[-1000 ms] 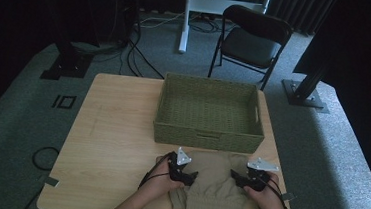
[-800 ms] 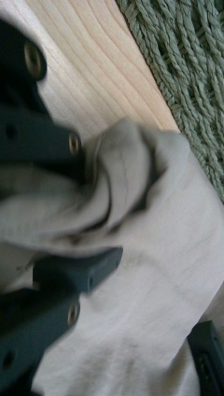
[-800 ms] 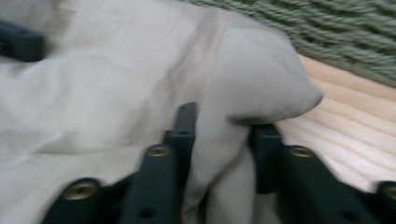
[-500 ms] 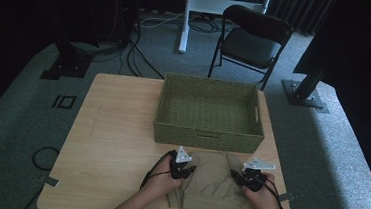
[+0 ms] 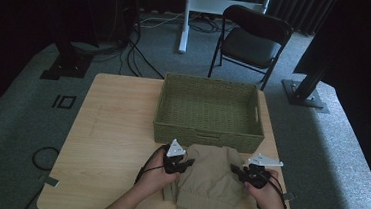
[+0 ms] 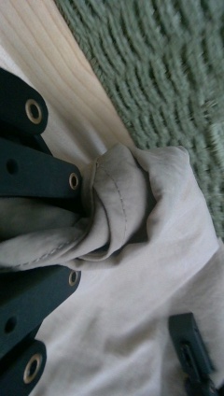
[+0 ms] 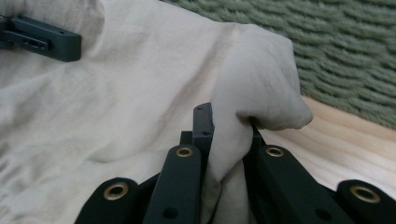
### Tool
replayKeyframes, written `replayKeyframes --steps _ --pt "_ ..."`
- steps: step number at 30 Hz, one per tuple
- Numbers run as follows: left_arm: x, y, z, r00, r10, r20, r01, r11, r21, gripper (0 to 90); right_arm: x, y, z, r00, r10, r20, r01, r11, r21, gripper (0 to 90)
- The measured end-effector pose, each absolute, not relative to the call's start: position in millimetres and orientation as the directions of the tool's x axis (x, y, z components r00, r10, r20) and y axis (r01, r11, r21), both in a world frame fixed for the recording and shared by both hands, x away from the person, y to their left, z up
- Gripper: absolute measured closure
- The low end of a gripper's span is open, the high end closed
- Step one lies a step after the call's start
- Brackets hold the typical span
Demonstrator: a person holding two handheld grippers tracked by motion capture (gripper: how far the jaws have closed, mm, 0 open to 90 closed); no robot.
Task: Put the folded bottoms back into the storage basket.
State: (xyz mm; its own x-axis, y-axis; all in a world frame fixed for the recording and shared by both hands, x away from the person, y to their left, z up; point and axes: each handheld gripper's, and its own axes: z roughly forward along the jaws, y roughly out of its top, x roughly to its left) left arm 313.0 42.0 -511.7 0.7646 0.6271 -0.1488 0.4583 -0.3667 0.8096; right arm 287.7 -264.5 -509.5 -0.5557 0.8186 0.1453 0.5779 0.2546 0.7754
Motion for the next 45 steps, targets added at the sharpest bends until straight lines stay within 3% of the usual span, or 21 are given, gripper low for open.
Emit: replayKeyframes --steps 45 --pt "330 58 -396 0.81 0.584 -0.051 0.283 -0.314 0.906 83.7 299 -267 -382 -0.652 0.742 0.159 0.386 0.145 0.911 83.9"
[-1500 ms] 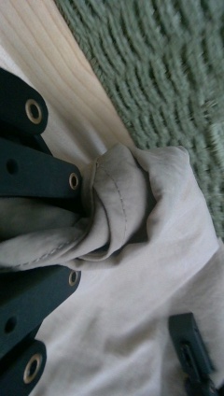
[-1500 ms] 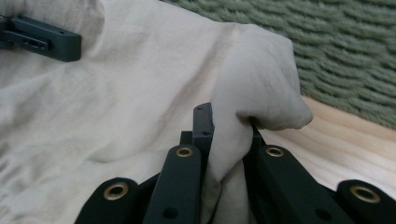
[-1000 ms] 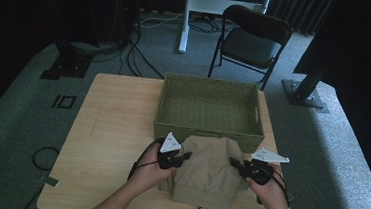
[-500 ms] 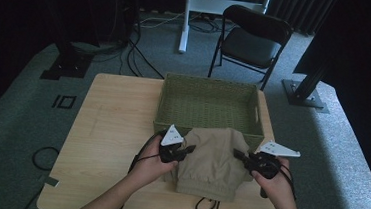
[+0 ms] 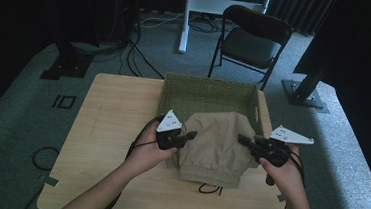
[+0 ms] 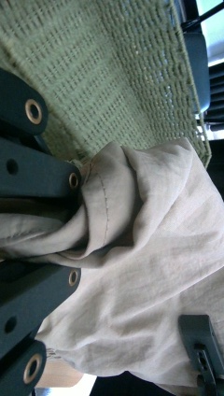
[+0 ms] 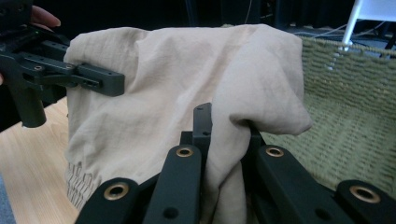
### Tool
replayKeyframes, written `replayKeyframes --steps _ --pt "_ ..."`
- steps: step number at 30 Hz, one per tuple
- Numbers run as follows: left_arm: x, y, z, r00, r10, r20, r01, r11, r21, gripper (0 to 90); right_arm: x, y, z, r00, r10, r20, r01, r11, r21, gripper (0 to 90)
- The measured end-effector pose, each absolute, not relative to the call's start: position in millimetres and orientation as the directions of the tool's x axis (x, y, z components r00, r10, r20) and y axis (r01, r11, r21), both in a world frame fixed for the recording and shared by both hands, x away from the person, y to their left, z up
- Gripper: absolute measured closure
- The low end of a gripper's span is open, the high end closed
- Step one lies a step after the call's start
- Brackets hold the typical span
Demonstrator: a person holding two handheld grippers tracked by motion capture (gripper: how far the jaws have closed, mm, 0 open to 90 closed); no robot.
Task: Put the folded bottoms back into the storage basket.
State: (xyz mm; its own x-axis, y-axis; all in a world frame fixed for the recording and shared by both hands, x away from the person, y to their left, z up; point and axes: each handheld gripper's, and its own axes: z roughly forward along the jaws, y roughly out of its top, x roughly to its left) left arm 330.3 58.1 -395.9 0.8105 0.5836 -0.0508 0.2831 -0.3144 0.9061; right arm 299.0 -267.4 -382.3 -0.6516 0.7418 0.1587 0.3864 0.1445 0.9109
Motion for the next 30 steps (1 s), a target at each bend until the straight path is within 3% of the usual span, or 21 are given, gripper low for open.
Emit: replayKeyframes --steps 20,30 --pt "363 65 -349 0.808 0.589 -0.027 0.222 -0.261 0.94 83.7 337 -267 -333 -0.65 0.741 0.169 0.352 0.096 0.931 83.9" --pt "389 65 -337 0.798 0.599 -0.066 0.234 -0.208 0.95 83.7 365 -271 -319 -0.635 0.747 0.197 0.358 0.059 0.932 83.9"
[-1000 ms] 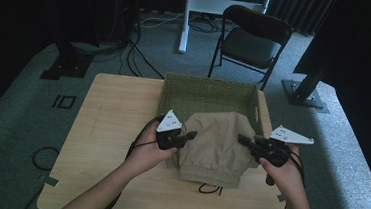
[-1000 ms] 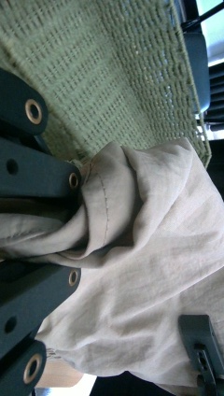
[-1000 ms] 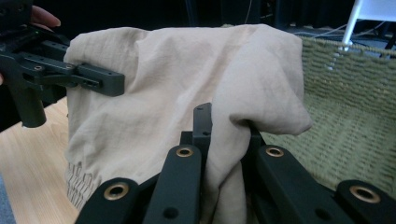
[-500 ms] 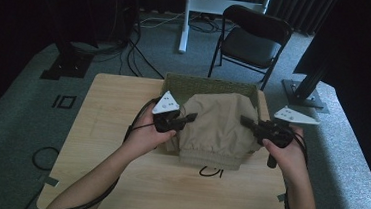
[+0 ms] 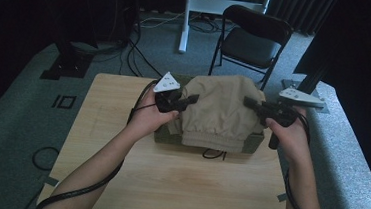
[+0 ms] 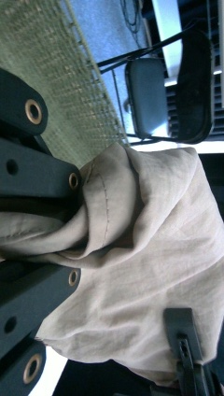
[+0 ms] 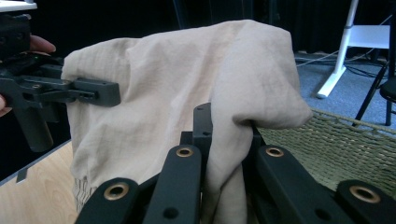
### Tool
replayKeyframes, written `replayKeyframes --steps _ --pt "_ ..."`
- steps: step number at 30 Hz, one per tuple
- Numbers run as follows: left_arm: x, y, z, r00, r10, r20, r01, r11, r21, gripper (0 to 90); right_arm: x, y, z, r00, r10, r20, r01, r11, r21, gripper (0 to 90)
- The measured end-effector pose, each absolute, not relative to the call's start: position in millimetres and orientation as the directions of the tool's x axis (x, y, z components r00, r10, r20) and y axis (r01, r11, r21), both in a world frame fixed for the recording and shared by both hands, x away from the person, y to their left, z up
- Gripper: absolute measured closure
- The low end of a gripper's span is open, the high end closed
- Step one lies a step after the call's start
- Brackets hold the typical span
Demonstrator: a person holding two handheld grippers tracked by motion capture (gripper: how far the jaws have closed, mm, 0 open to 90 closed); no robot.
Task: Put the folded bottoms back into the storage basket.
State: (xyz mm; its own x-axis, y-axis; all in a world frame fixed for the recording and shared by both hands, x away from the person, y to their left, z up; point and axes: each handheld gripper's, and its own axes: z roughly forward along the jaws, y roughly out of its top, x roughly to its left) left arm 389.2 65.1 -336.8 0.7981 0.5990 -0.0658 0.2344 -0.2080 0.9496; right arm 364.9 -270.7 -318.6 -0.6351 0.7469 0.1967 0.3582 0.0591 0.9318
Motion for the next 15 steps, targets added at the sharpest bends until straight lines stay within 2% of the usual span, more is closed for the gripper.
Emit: replayKeyframes --steps 15 --pt "433 61 -310 0.774 0.628 -0.082 0.232 -0.16 0.959 83.8 413 -274 -292 -0.603 0.756 0.255 0.389 0.0 0.921 83.9"
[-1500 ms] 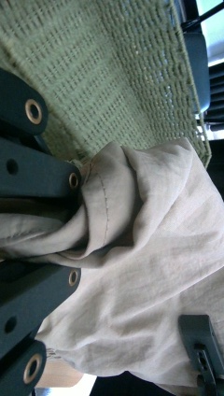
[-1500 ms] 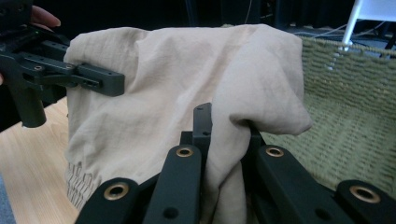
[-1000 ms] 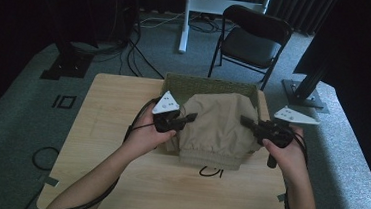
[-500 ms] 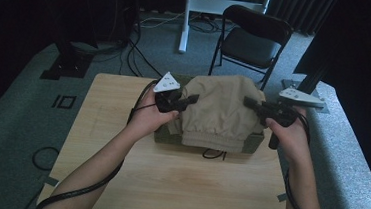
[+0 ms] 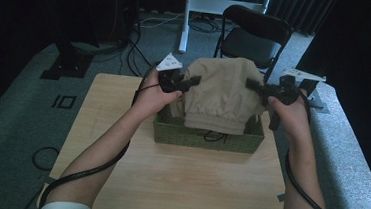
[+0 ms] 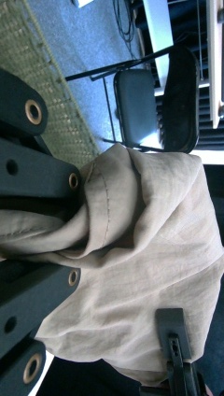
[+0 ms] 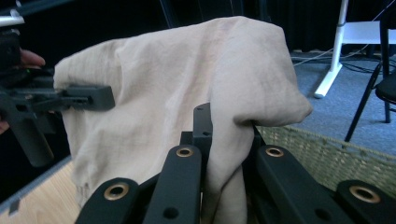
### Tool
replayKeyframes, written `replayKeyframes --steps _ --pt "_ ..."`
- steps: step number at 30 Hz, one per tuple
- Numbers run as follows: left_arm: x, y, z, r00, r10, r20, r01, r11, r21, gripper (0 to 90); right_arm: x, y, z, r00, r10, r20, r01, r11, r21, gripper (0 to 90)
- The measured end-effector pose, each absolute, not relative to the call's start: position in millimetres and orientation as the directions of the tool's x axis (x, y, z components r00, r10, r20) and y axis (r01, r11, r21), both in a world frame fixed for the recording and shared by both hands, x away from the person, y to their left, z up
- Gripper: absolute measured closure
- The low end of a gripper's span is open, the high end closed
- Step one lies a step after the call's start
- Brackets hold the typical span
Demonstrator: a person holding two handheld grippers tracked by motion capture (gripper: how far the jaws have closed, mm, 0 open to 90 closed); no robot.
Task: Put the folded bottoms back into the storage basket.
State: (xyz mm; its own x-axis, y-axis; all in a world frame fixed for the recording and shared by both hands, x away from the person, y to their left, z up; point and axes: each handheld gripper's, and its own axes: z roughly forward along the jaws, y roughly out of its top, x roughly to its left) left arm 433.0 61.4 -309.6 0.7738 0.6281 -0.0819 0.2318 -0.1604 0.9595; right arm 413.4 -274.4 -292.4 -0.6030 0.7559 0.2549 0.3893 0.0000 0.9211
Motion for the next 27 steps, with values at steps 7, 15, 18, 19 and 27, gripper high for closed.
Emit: replayKeyframes --steps 7,15,18,19,27 --pt "459 61 -305 0.751 0.65 -0.117 0.254 -0.121 0.96 83.8 440 -271 -287 -0.582 0.764 0.279 0.403 -0.026 0.915 83.9" --pt "489 60 -321 0.716 0.678 -0.165 0.312 -0.099 0.945 83.9 469 -267 -296 -0.552 0.777 0.302 0.435 -0.04 0.899 83.9" --pt "498 58 -340 0.699 0.684 -0.207 0.36 -0.087 0.929 83.9 481 -265 -311 -0.534 0.783 0.32 0.46 -0.048 0.887 83.9" --pt "498 58 -340 0.699 0.684 -0.207 0.36 -0.087 0.929 83.9 481 -265 -311 -0.534 0.783 0.32 0.46 -0.048 0.887 83.9" --pt "509 56 -388 0.663 0.701 -0.263 0.458 -0.102 0.883 83.8 498 -258 -367 -0.498 0.794 0.349 0.54 -0.031 0.841 83.8"
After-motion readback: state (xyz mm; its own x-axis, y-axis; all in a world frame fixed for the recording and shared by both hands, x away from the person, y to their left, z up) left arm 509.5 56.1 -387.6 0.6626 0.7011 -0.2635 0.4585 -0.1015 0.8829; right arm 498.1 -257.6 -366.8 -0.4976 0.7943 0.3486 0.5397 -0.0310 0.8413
